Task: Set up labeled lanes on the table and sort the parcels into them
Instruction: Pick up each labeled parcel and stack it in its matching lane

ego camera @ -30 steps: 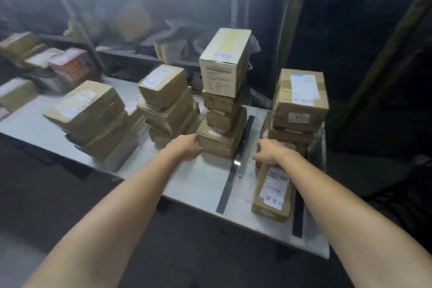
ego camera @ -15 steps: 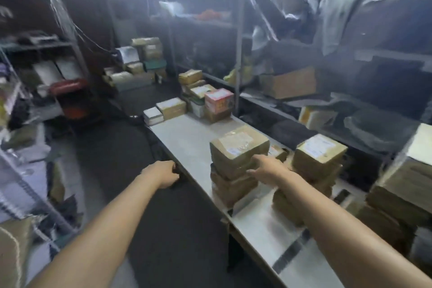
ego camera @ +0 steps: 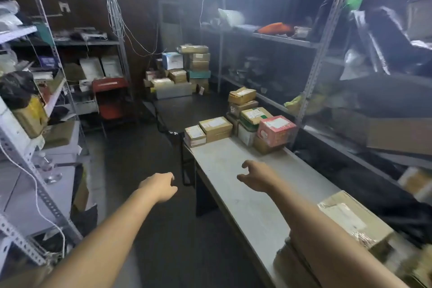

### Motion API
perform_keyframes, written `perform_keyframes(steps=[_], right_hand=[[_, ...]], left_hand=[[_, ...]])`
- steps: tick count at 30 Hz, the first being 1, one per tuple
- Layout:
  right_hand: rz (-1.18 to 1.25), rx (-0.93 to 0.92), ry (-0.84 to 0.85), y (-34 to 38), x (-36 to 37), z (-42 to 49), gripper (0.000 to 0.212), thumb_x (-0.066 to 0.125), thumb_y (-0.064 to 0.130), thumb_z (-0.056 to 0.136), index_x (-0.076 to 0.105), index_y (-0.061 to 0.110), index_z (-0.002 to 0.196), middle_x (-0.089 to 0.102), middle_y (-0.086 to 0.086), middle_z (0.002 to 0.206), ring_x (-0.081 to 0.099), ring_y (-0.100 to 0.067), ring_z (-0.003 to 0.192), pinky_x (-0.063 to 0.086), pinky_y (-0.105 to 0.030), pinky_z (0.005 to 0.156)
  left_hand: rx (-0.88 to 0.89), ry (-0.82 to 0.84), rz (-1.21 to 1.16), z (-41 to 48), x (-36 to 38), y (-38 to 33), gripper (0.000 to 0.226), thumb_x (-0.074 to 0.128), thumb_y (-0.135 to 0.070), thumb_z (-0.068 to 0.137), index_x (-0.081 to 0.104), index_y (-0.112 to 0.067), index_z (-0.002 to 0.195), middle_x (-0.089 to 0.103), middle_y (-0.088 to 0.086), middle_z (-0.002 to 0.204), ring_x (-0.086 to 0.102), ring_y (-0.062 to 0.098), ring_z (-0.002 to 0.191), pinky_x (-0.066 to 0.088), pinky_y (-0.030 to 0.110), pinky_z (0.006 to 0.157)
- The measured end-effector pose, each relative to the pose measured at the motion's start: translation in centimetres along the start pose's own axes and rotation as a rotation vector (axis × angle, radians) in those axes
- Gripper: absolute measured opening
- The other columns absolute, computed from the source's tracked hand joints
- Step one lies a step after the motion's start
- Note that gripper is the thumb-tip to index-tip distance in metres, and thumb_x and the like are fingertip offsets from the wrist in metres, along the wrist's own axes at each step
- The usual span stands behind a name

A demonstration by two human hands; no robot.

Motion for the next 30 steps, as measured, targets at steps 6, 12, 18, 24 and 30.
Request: perform_keyframes(steps=[6, 12, 18, 24, 30], right_hand=[[0.032, -0.053, 0.021, 2.5, 1.7, 14.8, 0.053, 0.056, 0.044, 0.096, 0.049, 0.019, 0.142, 0.056, -0.004, 0.14, 0.053, -0.024, 0.126, 0.045, -0.032, 0.093], [0.113, -0.042, 0.076, 4.0, 2.3, 27.9, 0.054, 0.056, 0.042, 0.095, 0.049, 0.017, 0.142, 0.055, -0.003, 0.142, 0.051, -0.023, 0.128, 0.045, -0.032, 0.096], [0.186, 0.056, 0.062, 4.4, 2.7, 39.4, 0.056, 0.057, 0.043, 0.093, 0.05, 0.017, 0.142, 0.055, -0.002, 0.142, 0.053, -0.022, 0.127, 0.048, -0.035, 0.097], [0.223, 0.206, 0.022, 4.4, 5.1, 49.1, 0.054, 0.056, 0.042, 0.094, 0.051, 0.016, 0.14, 0.058, -0.004, 0.14, 0.056, -0.024, 0.124, 0.049, -0.037, 0.097], [0.316, 0.429, 0.008, 4.8, 7.8, 55.0, 0.052, 0.055, 0.036, 0.097, 0.047, 0.017, 0.145, 0.055, -0.005, 0.143, 0.053, -0.026, 0.128, 0.045, -0.035, 0.095]], left_hand=[[-0.048, 0.014, -0.001, 11.9, -1.8, 0.6, 0.042, 0.048, -0.044, 0.095, 0.051, -0.036, 0.136, 0.06, -0.004, 0.133, 0.059, 0.023, 0.116, 0.048, 0.032, 0.091], [-0.082, 0.011, 0.0, 23.7, -5.9, 0.7, 0.043, 0.047, -0.045, 0.095, 0.051, -0.036, 0.136, 0.06, -0.004, 0.133, 0.059, 0.023, 0.116, 0.049, 0.034, 0.093], [-0.061, 0.011, -0.001, 36.1, -9.2, 1.7, 0.043, 0.047, -0.046, 0.096, 0.05, -0.036, 0.137, 0.059, -0.003, 0.134, 0.059, 0.023, 0.116, 0.049, 0.035, 0.094], [0.045, 0.056, -0.01, 50.8, -9.5, 1.9, 0.037, 0.049, -0.044, 0.095, 0.054, -0.033, 0.131, 0.062, 0.0, 0.128, 0.061, 0.025, 0.107, 0.052, 0.036, 0.092], [0.219, 0.141, -0.013, 63.6, -8.9, 0.0, 0.043, 0.051, -0.048, 0.093, 0.055, -0.033, 0.133, 0.062, 0.002, 0.131, 0.062, 0.028, 0.111, 0.05, 0.036, 0.093]])
Point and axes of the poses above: each hand's wrist, its own z-axis towards the middle knuckle, its own x-axis out of the palm, y = z × x, the point moved 4 cm from there along z, towards the middle knuckle
